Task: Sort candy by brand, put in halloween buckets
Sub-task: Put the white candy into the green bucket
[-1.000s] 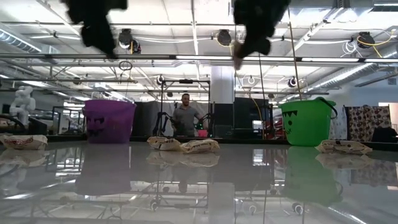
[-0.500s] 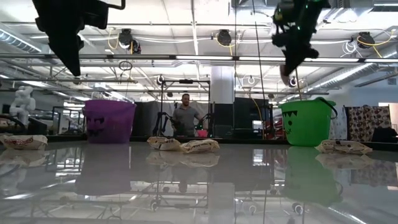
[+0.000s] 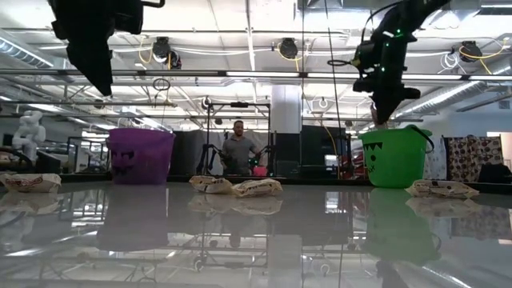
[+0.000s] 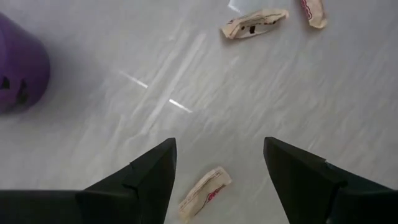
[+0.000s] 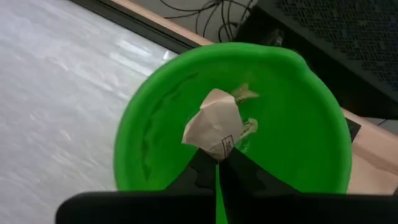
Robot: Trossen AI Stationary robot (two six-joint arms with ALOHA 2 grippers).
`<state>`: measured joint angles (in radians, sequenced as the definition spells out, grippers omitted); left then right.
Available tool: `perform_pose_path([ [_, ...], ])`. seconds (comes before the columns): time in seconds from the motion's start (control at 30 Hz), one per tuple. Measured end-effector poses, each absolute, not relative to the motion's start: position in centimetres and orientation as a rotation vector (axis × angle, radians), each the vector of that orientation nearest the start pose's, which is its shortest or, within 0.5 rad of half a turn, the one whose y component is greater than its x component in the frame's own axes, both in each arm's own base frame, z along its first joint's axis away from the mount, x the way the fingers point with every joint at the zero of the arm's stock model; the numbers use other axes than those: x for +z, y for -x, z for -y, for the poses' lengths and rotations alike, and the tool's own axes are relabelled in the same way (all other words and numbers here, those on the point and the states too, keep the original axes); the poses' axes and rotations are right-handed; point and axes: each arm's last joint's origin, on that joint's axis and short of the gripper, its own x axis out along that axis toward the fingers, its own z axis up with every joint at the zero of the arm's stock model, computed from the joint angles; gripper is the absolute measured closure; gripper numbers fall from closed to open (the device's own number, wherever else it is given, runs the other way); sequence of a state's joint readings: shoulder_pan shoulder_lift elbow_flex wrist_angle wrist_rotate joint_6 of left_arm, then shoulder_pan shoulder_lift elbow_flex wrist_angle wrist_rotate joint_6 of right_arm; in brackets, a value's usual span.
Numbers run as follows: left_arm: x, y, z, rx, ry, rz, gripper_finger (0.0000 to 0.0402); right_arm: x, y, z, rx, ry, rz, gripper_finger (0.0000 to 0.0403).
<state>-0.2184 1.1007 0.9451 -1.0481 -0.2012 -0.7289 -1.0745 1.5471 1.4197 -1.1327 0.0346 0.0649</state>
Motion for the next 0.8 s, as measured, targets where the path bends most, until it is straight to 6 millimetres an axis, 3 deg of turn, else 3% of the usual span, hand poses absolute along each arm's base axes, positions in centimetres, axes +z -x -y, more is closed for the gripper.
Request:
perform_pose_path([
  [0.43,26.9,-18.0,3.5,0.423,0.366,-1.137,0.0162,29.9,-12.8,26.4,-1.149,-0.677,-1.203,0.0398],
  [0.8,26.9,-17.8,3.4,0.384,0.283,-1.168,0.0210,29.9,-12.8,26.3,-1.165,-0.699,-1.205,0.0288],
])
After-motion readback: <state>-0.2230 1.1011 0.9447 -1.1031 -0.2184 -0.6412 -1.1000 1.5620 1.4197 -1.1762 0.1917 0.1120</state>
